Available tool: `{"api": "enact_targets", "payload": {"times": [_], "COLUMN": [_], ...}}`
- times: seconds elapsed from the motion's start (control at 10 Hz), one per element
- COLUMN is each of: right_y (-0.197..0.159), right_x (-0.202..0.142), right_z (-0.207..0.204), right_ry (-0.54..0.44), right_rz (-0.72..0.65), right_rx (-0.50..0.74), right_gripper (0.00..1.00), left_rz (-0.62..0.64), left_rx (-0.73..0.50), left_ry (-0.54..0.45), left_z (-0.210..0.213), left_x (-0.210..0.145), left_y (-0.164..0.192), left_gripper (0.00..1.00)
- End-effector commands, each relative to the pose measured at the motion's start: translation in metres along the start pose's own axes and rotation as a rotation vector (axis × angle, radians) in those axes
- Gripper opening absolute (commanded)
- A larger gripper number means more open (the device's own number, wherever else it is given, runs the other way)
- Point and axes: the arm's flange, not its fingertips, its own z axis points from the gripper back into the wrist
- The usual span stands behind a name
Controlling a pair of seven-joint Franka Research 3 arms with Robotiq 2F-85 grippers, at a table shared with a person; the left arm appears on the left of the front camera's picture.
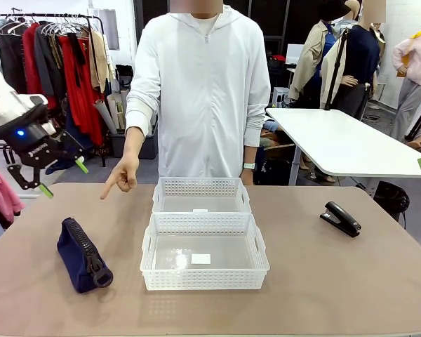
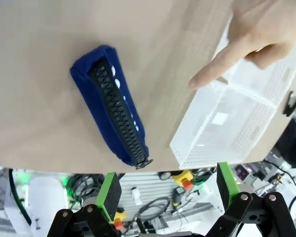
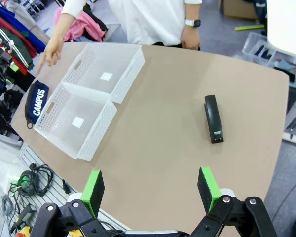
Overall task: Distribute items into two baskets.
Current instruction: Pick up the Pencil pouch that the person points to.
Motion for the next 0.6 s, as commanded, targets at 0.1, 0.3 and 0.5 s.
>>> {"api": "enact_targets", "payload": {"times": [0.1, 0.3, 0.5], "right_y": [0.001, 0.001, 0.001], "right_x": [0.002, 0.002, 0.002], "right_z": [0.000, 0.000, 0.000], "right_ry": [-0.020, -0.020, -0.020], "right_rz": [0.002, 0.002, 0.002], "right_rx": [0.020, 0.020, 0.020], "right_gripper": [1.00, 1.00, 1.00], "left_rz": [0.061, 0.124, 0.187], "left_rx": [0.204, 0.283, 0.404], "left_ry": [0.063, 0.019, -0.062], "left_z": [-0.013, -0.022, -0.046], "left_x": [-0.009, -0.016, -0.016], "left_y": [-0.017, -0.017, -0.021], "left_gripper": [1.00, 1.00, 1.00]}}
